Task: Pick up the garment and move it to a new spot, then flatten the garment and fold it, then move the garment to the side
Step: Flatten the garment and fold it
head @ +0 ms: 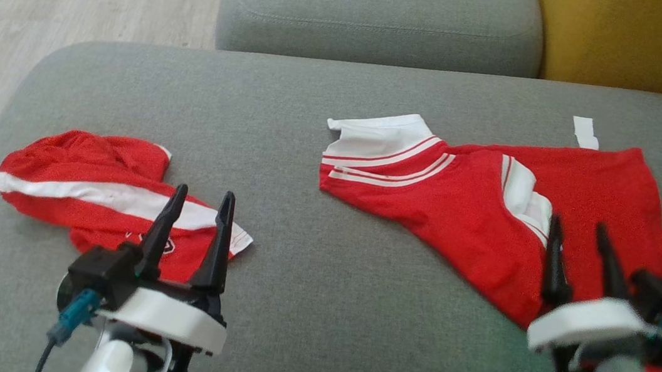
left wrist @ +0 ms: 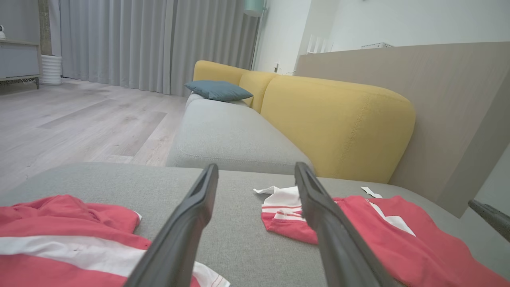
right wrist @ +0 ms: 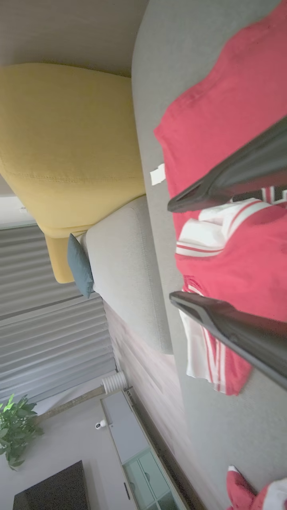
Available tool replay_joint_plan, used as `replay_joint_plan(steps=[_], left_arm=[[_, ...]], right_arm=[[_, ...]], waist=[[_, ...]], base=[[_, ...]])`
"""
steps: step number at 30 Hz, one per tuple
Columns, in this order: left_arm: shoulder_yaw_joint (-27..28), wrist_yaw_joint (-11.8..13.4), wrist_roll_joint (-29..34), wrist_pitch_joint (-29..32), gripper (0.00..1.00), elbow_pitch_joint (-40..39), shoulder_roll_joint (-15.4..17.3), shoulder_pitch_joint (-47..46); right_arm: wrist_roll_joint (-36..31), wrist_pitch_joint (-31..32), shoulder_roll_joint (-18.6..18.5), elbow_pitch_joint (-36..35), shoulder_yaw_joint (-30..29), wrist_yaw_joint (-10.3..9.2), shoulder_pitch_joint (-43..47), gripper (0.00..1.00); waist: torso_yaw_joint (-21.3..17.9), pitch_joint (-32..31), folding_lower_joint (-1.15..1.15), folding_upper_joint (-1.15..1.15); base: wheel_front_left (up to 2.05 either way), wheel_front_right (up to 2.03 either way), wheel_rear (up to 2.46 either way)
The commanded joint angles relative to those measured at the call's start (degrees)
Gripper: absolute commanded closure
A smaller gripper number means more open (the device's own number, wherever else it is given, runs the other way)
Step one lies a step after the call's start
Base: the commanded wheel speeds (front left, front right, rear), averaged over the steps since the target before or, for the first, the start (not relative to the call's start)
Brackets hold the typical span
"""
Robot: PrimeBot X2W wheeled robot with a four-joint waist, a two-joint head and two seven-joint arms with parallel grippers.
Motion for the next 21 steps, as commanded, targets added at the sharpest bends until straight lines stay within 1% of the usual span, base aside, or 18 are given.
replay_joint_plan(steps=[1,4,9,13,16,17,21], left_arm=[[2.4,0.0,0.8,-0.3,0.00,-2.2,0.1,-1.2],[2.1,-0.1,0.8,-0.3,0.00,-2.4,0.1,-1.0],[1.1,-0.4,0.8,-0.3,0.00,-2.4,0.1,-1.0],[0.5,-0.7,1.0,-0.3,0.00,-2.1,0.1,-1.7],[0.1,-1.1,1.1,-0.3,0.00,-1.9,0.1,-2.7],[0.1,-1.1,1.1,-0.3,0.00,-1.9,0.1,-2.7],[-0.8,-1.6,1.1,-0.3,0.00,-1.5,0.1,-4.3]], right_arm=[[0.6,-0.8,0.2,-2.8,2.2,-0.04,-0.9,0.00],[1.9,-0.5,0.2,-4.4,2.8,-0.04,1.9,0.00],[0.5,1.1,0.2,-4.6,1.2,-0.04,2.0,0.00],[-0.7,4.0,0.2,-2.7,-3.3,-0.04,-1.4,0.00],[-2.8,8.3,0.2,1.0,-8.1,-0.04,-5.6,0.00],[-2.8,8.3,0.2,1.0,-8.1,-0.04,-5.6,0.00],[-7.4,12.9,0.1,6.5,-14.3,-0.04,-11.5,0.00]], waist=[[-0.2,-0.1,0.00,0.00],[-0.3,0.2,0.00,0.00],[0.5,1.6,0.00,0.00],[1.8,4.0,0.00,0.00],[2.9,6.3,0.00,0.00],[2.9,6.3,0.00,0.00],[4.7,8.8,0.00,0.00]], base=[[0.00,0.00,0.00],[0.00,0.00,0.00],[0.00,0.00,0.00],[0.00,0.00,0.00],[0.00,0.00,0.00],[0.00,0.00,0.00],[0.00,0.00,0.00]])
